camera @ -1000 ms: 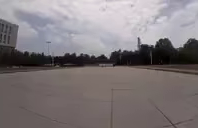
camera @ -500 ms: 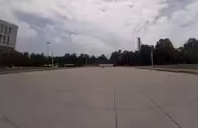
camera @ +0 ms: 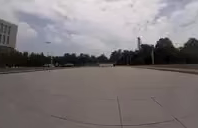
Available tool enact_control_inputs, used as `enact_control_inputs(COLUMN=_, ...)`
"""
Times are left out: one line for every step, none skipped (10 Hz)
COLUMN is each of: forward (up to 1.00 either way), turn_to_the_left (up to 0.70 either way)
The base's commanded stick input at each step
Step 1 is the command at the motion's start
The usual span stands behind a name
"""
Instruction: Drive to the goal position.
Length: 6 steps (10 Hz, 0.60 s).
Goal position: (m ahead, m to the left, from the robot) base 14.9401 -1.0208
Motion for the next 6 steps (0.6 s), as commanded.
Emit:
enact_control_inputs(forward=0.7, turn_to_the_left=0.0)
enact_control_inputs(forward=0.7, turn_to_the_left=0.0)
enact_control_inputs(forward=0.7, turn_to_the_left=0.0)
enact_control_inputs(forward=0.7, turn_to_the_left=0.0)
enact_control_inputs(forward=0.7, turn_to_the_left=0.0)
enact_control_inputs(forward=0.7, turn_to_the_left=0.0)
